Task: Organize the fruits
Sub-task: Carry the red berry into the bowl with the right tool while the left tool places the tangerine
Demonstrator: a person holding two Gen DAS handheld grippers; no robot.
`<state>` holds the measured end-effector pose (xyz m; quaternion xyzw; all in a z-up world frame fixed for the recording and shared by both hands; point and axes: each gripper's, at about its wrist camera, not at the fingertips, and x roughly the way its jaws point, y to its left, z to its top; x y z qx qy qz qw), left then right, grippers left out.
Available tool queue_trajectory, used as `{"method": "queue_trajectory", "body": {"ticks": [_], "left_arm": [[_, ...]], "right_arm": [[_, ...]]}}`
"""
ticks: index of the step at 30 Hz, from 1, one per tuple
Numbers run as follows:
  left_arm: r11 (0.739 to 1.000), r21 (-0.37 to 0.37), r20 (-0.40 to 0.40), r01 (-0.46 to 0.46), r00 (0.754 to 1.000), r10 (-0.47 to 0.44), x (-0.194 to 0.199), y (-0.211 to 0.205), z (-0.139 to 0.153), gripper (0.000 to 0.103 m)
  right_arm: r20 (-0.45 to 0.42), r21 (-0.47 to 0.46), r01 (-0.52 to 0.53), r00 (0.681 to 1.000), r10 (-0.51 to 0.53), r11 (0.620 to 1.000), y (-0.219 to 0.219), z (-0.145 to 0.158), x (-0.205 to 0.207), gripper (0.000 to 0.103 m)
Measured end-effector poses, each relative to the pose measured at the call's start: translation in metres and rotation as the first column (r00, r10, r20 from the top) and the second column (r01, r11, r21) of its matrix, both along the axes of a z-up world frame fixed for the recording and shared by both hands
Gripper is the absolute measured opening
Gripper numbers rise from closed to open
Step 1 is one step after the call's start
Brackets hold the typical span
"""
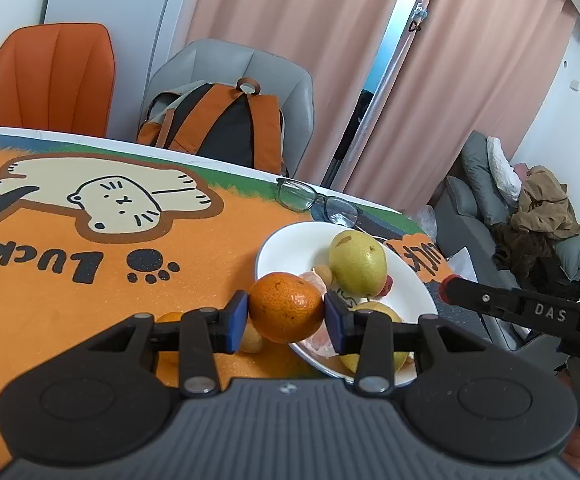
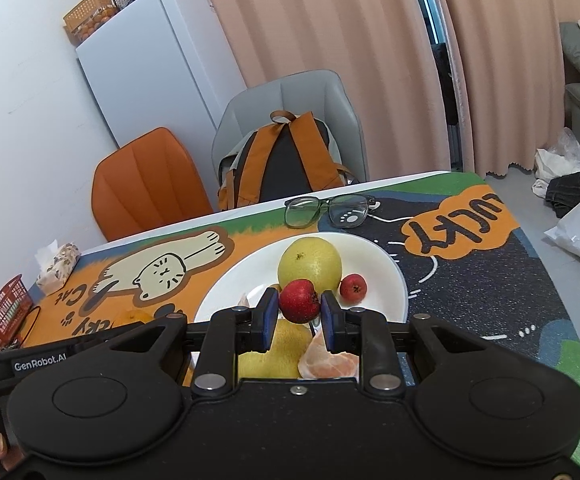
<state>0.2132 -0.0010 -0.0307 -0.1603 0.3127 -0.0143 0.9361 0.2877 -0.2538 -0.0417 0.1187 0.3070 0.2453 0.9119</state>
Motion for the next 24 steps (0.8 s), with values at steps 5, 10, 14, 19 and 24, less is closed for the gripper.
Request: {"method": "queue_trajectory", "body": {"ticks": [5,10,14,19,24], "left_arm": [[1.0,0.002,-0.012,-0.008,1.0,0.008,0.005,0.005,-0.004,0.04],[1.0,0.012,-0.021,-0.024,0.999,0.025,0.013,0.01,-0.004,0.04],[1.0,0.014,-0.02,-0.015,1.0,0.015,0.019,0.007,-0.004,0.04],[1.0,0.02,-0.018,0.006,1.0,-0.006,0.026,-0.002,-0.004,0.04],[0.999,0.033,-0.016,0.04,0.999,-0.039,0.036,-0.014,-0.003,0.04]], "right_arm": [[-0.015,0.005,-0.015,1.0,0.016,1.0,0.01,-0.007,0.011,0.024],[-0.029,0.012,-0.021,0.999,0.021,1.0,0.014,-0.013,0.022,0.024],[-0.046,0.023,-0.01,0.999,0.011,1.0,0.009,-0.017,0.027,0.024],[-0.061,0.025,0.012,0.998,-0.01,1.0,-0.002,-0.022,0.029,0.026],[-0.076,0.03,0.025,0.997,-0.023,0.999,-0.013,-0.028,0.024,0.026]]}}
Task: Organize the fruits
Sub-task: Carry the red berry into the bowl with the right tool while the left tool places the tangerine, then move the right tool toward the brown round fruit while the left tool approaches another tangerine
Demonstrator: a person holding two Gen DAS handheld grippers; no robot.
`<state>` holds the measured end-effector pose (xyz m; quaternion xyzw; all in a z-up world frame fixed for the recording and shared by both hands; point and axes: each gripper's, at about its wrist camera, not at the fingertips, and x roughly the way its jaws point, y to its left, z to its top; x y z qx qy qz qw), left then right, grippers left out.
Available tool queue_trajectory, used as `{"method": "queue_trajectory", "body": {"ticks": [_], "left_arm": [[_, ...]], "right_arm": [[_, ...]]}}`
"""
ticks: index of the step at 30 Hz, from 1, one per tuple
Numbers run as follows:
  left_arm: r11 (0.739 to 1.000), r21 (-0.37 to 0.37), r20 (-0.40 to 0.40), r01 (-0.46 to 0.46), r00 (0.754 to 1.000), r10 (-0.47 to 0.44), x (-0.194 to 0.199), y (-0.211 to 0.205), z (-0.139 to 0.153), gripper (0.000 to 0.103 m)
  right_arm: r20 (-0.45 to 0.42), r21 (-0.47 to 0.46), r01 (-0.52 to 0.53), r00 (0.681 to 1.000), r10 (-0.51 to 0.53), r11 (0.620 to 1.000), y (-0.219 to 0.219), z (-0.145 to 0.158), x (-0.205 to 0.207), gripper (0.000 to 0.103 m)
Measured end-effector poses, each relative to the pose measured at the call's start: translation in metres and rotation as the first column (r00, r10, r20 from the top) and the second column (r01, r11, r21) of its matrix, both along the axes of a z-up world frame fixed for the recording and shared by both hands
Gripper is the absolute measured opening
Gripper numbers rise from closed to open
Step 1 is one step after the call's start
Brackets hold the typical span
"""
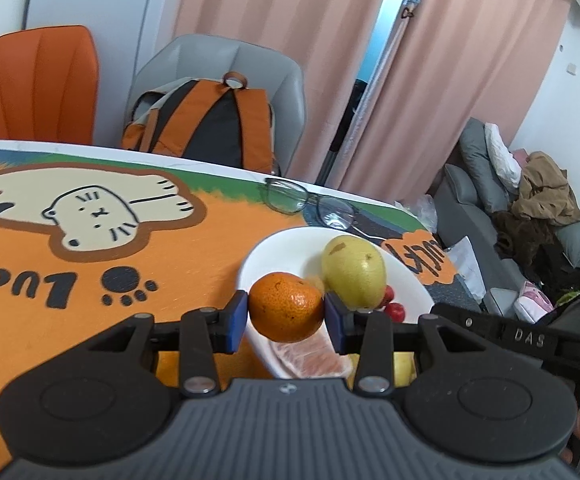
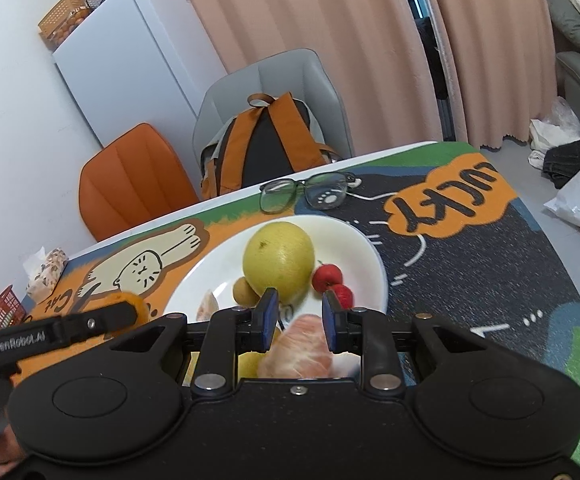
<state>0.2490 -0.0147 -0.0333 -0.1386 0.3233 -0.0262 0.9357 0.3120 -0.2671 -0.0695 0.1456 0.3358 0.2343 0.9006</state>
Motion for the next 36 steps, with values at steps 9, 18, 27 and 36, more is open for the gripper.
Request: {"method": "queue_trajectory", "body": {"ticks": [9,18,27,36], "left_arm": [[0.999,0.016,0.008,0.045,0.999,-0.045,0.014,-0.02,0.002,0.04],[0.997,0.029,-0.018,0.074,0.997,-0.074,0.027,-0.035,-0.002,0.041],[0.999,0.037,-0.003,0.016,1.0,-0.016,0.016,-0.025,0.008,0.061],[0.999,0.029,-0.007,-0.044,0.999,0.044,-0.004,0.0,0.012,0.066]], "right_arm": [[-0.004,-0.001,0.004,1.0,-0.004,1.0,-0.014,-0.002,-0.013,0.034],[0.005,-0.011,-0.002,1.0,0.002,1.0,-0.02,-0.002,-0.024,0.042],[0.004,-0.008,-0.029,1.0,0.029,1.0,-0.014,-0.003,-0.027,0.044],[0.02,-0.002,-0.066,0.998,0.066,0.998,0.001,0.003,-0.037,0.048]]}}
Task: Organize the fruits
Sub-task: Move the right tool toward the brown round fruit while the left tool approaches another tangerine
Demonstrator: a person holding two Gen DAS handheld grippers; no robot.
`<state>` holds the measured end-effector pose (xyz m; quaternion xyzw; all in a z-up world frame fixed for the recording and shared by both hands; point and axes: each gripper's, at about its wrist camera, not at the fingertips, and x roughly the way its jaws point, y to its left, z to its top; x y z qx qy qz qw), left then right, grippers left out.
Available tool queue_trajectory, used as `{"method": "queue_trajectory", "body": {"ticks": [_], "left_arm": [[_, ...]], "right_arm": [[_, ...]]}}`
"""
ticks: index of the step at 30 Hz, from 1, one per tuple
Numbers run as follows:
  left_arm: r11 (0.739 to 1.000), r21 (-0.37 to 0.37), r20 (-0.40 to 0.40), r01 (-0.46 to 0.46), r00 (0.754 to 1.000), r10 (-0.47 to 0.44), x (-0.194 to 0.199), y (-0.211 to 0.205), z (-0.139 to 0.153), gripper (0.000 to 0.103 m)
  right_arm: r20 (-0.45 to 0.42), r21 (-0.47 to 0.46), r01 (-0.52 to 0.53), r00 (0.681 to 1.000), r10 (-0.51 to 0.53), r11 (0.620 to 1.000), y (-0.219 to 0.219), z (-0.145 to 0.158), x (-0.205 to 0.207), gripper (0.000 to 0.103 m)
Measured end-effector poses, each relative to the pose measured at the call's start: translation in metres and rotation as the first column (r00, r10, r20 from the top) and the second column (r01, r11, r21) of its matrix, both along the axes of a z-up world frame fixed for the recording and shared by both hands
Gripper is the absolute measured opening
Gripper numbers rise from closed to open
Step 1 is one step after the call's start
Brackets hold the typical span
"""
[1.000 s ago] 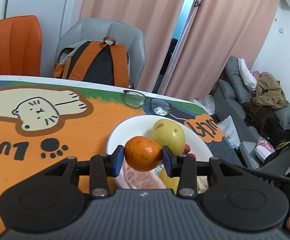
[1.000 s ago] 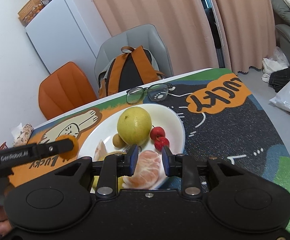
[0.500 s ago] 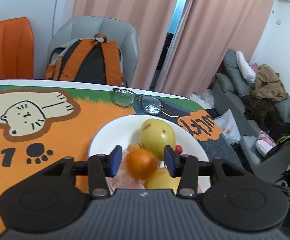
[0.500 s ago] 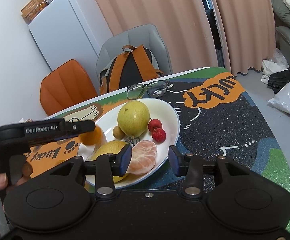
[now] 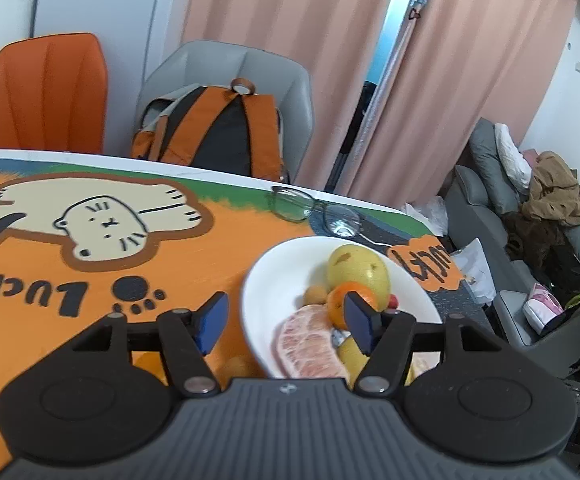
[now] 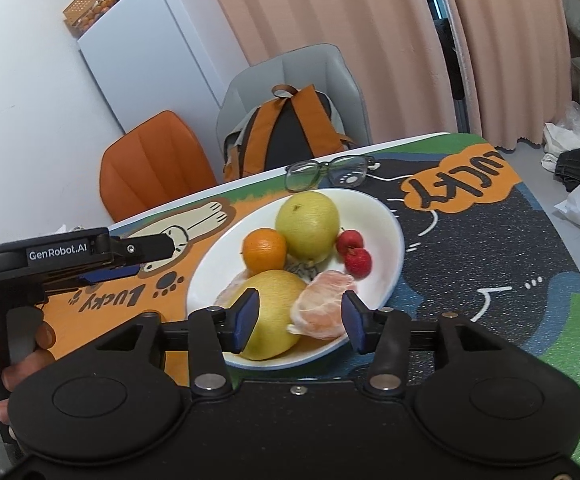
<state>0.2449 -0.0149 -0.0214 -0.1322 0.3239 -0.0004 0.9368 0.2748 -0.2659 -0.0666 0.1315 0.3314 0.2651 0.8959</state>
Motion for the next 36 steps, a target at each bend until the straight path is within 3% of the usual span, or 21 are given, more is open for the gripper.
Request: {"method": "queue_trajectory", "body": {"ticks": [9,36], "left_arm": [[0.999,0.009,0.003,-0.049,0.999,0.049,-0.021,0.021,0.003,0.076],[0.988,-0.018,-0.005,-0.151,0.988,0.151,-0.071,0.07,-0.018,0.077]], "right_arm": [[0.017,0.001,-0.037,0.999,0.037,0.999,0.018,0.007,-0.011,0.054],[0.033,-0.059,-0.131,0.991,0.133,0.99,0.082,0.008,-0.053,0.054]]}}
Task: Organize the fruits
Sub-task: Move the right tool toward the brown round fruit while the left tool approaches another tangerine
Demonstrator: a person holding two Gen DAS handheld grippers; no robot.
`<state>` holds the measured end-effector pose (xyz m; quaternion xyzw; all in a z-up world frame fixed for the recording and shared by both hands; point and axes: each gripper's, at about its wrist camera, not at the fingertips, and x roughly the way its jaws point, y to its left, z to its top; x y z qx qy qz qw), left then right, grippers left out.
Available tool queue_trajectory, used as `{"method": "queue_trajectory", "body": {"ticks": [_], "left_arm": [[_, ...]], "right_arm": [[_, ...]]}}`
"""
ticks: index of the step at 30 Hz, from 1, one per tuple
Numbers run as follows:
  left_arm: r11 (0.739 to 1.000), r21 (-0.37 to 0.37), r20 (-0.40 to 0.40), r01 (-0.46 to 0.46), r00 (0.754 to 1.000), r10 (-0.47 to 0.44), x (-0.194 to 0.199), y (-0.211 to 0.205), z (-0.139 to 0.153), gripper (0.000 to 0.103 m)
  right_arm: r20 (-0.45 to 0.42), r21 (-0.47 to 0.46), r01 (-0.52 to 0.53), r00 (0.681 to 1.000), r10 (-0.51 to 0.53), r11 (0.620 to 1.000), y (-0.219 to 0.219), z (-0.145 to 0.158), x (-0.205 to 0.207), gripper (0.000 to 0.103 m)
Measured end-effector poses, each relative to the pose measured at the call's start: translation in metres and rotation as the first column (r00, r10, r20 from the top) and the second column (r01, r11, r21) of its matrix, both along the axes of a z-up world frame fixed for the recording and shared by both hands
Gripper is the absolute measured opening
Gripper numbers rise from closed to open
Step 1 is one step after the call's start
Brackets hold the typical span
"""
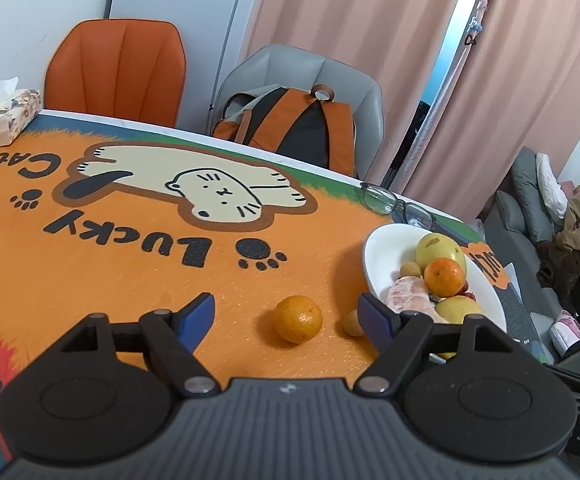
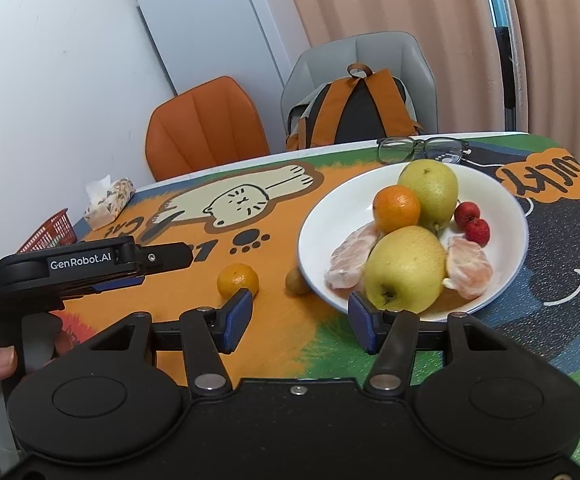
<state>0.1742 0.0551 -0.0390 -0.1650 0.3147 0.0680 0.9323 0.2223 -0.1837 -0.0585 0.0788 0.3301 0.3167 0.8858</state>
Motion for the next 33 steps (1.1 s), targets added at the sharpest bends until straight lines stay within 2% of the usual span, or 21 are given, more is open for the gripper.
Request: {"method": "queue_trajectory", "body": {"ticks": [20,33], "left_arm": [[1.0,0.012,-0.052,0.0,0.999,0.001,-0.015,0.016,-0.02,0.077],[1.0,0.002,-0.071,0.014,0.997,-0.014,0.003,0.015,-0.035,0.074]], "right_arm": [[-0.027,-0.063,-0.003,1.0,0.001,0.998,0.037,-0.019,-0.005,0.054],[-0.037,-0.078,0.025,0.999,-0.028,0.997,0.041,-0.03,0.002,0.054]]}}
